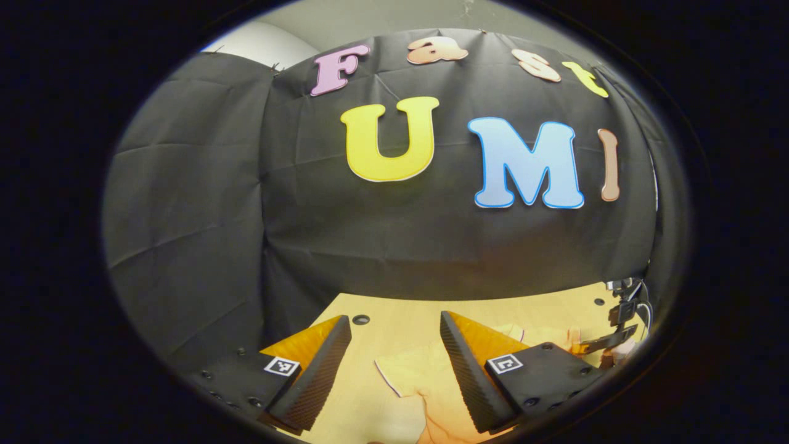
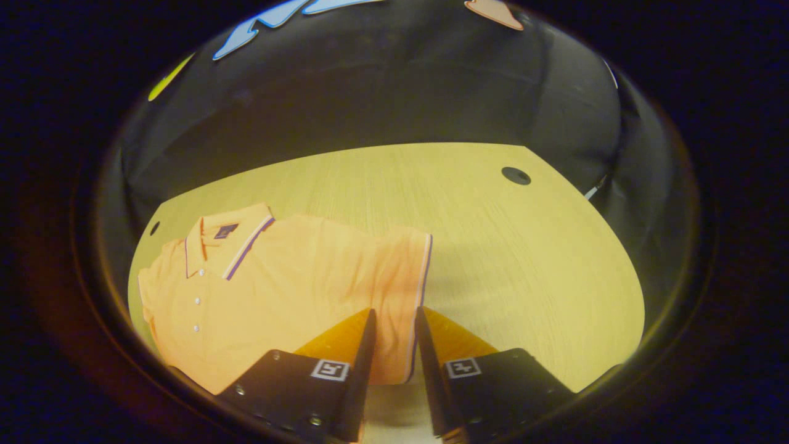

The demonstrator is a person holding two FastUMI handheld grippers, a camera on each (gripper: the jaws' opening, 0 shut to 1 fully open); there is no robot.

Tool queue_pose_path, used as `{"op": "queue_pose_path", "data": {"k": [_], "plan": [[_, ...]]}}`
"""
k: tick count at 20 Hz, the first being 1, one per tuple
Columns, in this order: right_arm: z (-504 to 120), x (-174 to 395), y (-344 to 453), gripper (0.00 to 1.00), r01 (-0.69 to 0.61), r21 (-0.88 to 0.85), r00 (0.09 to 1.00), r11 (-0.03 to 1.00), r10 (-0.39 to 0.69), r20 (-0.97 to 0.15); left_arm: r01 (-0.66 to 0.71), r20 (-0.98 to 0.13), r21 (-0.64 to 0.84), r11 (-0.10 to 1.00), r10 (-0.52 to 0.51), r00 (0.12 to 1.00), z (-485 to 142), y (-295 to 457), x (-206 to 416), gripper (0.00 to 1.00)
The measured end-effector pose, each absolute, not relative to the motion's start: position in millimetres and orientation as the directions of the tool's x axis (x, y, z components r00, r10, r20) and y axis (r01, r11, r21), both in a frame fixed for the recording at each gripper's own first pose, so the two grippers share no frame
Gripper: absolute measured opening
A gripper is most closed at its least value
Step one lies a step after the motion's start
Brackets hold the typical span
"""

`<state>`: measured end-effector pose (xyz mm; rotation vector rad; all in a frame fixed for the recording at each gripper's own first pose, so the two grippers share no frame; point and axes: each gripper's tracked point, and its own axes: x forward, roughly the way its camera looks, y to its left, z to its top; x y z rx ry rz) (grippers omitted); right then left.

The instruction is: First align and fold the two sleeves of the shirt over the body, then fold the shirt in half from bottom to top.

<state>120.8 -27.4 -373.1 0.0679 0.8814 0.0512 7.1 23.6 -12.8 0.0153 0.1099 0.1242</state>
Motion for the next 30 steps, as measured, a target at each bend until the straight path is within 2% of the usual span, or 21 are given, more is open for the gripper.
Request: {"op": "queue_pose_path", "data": {"k": [1, 3, 4, 5, 7, 12, 19, 25, 30], "plan": [[-372, 121, -23, 0.37, -0.029, 0.097, 0.634, 0.995, 0.093, -0.767, -0.123, -0.109, 0.023, 0.992, 0.125, 0.986, -13, 24, 7, 0.94], [-374, 124, -21, 0.13, -0.015, 0.094, 0.627, 0.995, 0.083, -0.774, -0.123, -0.111, 0.024, 0.992, 0.125, 0.986, -14, 25, 6, 0.94], [-372, 122, -21, 0.06, -0.021, 0.076, 0.623, 0.997, 0.073, -0.779, -0.124, -0.111, 0.024, 0.992, 0.126, 0.986, -14, 26, 6, 0.94], [-371, 122, -20, 0.10, -0.029, 0.058, 0.622, 0.998, 0.063, -0.781, -0.125, -0.111, 0.025, 0.992, 0.127, 0.986, -13, 25, 6, 0.94], [-367, 124, -19, 0.00, -0.043, 0.017, 0.622, 0.999, 0.040, -0.782, -0.125, -0.110, 0.028, 0.992, 0.128, 0.986, -13, 27, 3, 0.94], [-341, 130, 11, 0.00, -0.121, 0.006, 0.664, 0.993, 0.085, -0.743, -0.134, -0.105, 0.024, 0.991, 0.136, 0.985, -12, 34, 0, 0.94], [-309, 119, 82, 0.00, -0.264, 0.055, 0.679, 0.963, 0.225, -0.699, -0.152, -0.107, 0.007, 0.988, 0.152, 0.983, -17, 42, -3, 0.94], [-312, 99, 145, 0.00, -0.374, 0.105, 0.624, 0.921, 0.333, -0.707, -0.179, -0.117, 0.010, 0.984, 0.179, 0.977, -22, 57, -11, 0.94], [-340, 87, 162, 0.00, -0.390, 0.118, 0.550, 0.913, 0.334, -0.766, -0.210, -0.124, 0.019, 0.978, 0.211, 0.970, -23, 72, -22, 0.94]]}}
